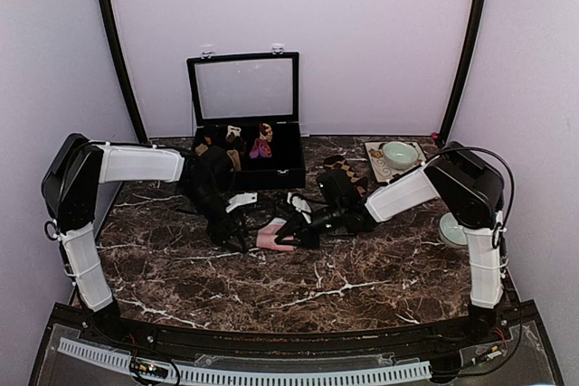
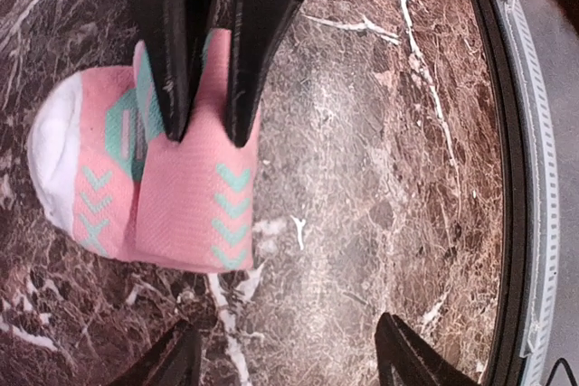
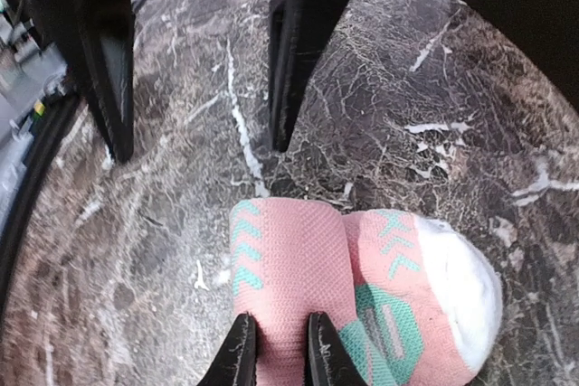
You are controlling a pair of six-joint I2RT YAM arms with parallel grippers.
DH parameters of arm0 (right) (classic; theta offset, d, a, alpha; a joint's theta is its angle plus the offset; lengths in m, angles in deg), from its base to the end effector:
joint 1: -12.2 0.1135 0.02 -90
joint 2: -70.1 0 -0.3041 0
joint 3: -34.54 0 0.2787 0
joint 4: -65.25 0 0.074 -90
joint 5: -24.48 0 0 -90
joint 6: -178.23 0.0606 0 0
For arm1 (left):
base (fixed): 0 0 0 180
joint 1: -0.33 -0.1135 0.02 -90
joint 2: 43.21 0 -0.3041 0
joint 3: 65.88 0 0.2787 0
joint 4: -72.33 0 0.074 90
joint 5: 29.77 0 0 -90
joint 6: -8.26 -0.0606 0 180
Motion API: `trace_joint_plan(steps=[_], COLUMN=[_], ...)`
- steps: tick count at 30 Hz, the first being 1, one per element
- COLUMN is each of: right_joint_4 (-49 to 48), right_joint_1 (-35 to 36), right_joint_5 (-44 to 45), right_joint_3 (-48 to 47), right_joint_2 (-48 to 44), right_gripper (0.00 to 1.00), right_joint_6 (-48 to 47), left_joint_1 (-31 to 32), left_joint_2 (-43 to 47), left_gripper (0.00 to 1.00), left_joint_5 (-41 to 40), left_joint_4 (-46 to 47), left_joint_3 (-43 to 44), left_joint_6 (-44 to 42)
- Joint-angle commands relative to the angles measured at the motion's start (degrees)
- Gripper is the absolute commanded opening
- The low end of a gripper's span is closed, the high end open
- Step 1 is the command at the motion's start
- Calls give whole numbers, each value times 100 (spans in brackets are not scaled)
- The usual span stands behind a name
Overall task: Roll the socks
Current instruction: Roll the sock at the center of the board.
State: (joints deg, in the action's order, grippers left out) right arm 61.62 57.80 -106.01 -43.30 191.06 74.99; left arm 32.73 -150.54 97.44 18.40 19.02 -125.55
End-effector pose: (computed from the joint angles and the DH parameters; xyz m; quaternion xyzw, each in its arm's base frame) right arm 0.3025 0.3652 0.1074 -0.5454 0.6666 0.4121 0.2972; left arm 0.3156 -0.2437 0.1786 0.6105 0.7171 -0.3040 0.1435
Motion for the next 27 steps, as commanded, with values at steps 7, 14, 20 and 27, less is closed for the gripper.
trace_joint_plan(steps=[7, 14, 20, 27], right_joint_4=[2783, 3052, 2813, 2612], right_joint_1=[-515, -698, -720, -711], right_joint_5=[-250, -546, -930, -990], right_joint_3=[-471, -634, -663, -464], right_joint_2=[1257, 1503, 1664, 1623], right_gripper=[12, 12, 12, 11], right_joint_6=[1760, 2089, 2494, 2736], left_joint_1=[784, 837, 891, 952], left_joint_2=[32, 114, -156, -267], left_gripper=[68, 72, 73, 71], left_joint_5=[-743, -956, -1357, -1297], left_joint_4=[938, 1535, 1970, 2126], left_joint_3=[169, 118, 178, 266], left_joint_6=[-194, -315, -222, -229])
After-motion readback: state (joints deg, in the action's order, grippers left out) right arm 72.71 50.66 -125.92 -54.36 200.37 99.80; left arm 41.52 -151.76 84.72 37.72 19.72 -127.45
